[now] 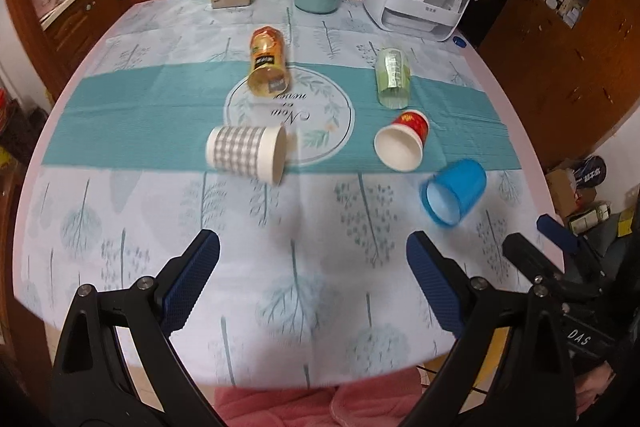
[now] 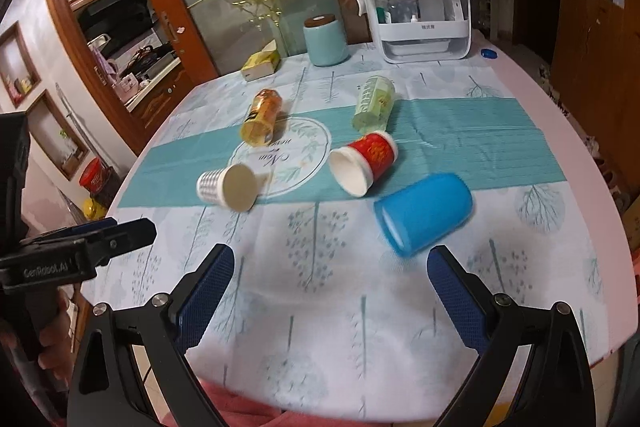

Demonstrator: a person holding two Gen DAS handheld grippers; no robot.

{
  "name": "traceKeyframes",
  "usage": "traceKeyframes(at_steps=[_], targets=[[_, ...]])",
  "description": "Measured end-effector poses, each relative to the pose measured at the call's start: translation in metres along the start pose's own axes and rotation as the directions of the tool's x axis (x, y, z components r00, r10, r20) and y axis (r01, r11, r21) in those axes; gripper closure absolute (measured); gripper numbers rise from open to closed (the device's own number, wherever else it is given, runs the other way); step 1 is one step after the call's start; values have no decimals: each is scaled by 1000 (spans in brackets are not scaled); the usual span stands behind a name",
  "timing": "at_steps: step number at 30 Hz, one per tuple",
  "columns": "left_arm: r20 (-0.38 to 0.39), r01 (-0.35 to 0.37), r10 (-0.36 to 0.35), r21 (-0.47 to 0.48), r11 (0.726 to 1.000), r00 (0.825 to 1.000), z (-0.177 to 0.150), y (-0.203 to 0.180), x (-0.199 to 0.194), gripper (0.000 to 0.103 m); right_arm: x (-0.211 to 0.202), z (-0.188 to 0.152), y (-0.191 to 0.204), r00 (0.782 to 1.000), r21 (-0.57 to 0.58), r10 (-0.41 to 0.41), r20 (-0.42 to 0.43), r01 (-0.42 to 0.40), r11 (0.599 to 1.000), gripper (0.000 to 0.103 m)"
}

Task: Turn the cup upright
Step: 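Move the left tool toward the lying pale green carton and close on it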

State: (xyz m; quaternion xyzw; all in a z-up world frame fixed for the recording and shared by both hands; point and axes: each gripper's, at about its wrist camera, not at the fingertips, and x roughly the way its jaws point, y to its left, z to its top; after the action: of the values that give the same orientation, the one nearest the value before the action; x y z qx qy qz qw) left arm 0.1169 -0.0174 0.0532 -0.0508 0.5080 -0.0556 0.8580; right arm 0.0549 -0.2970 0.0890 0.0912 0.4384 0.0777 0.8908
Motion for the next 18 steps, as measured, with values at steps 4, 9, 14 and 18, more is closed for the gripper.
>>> traceKeyframes(at_steps=[4, 9, 14, 18], targets=[[-56, 42, -41, 13, 999, 998, 48, -10, 30, 9, 27, 38, -29, 1000, 45, 14, -26, -13, 999, 4], [-115, 91, -86, 45, 995, 990, 106, -32, 72, 10, 73, 87, -64, 999, 93, -5, -53, 10, 996, 4], [-156, 97, -86, 64, 993, 984, 163, -60, 127, 10, 122, 115, -97, 995, 158, -26, -91, 40, 987, 4], [-194, 131, -115, 70, 989, 974, 199, -81, 182, 10, 149, 118, -115, 994, 202, -31, -100, 51, 978, 4]])
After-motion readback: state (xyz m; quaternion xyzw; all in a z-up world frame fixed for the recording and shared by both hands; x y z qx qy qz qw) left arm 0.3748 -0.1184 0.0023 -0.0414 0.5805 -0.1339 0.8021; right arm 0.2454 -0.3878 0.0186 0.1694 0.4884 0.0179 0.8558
